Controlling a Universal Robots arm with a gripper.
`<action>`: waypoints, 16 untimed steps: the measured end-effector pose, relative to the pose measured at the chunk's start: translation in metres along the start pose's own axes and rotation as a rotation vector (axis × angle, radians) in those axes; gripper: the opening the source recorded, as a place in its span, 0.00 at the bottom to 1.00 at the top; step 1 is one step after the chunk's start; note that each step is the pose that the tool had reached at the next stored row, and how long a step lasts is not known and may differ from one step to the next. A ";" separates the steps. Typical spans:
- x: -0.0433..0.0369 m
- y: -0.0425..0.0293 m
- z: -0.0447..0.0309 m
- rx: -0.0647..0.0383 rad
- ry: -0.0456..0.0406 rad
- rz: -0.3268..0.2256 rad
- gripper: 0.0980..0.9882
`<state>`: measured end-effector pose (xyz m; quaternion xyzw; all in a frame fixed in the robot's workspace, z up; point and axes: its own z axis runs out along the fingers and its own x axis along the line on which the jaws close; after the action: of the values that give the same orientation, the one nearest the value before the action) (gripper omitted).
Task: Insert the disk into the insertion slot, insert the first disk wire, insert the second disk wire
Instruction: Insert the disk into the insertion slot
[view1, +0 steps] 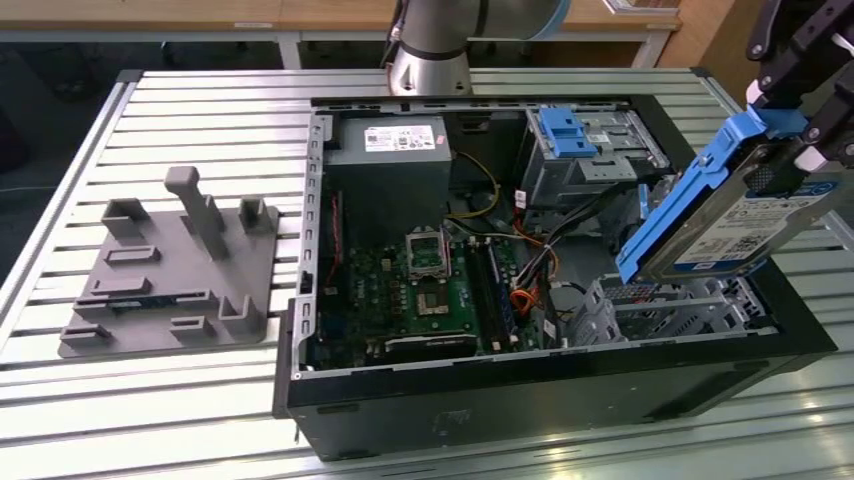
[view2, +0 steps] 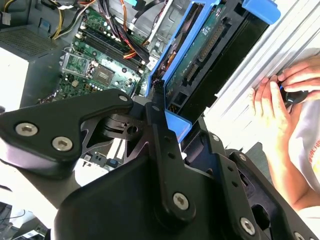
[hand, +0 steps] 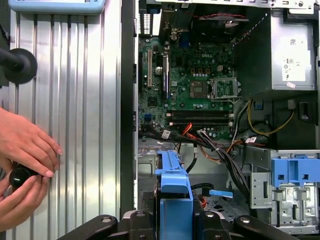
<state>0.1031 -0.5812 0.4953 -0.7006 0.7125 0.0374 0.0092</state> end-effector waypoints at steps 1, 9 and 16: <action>0.0000 0.0000 0.0001 0.000 -0.0004 0.000 0.30; 0.0001 -0.0012 0.0008 0.000 -0.0057 0.000 0.30; -0.0002 -0.0118 0.0008 0.000 -0.0094 -0.001 0.30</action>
<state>0.1149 -0.5811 0.4940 -0.7007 0.7122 0.0408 0.0125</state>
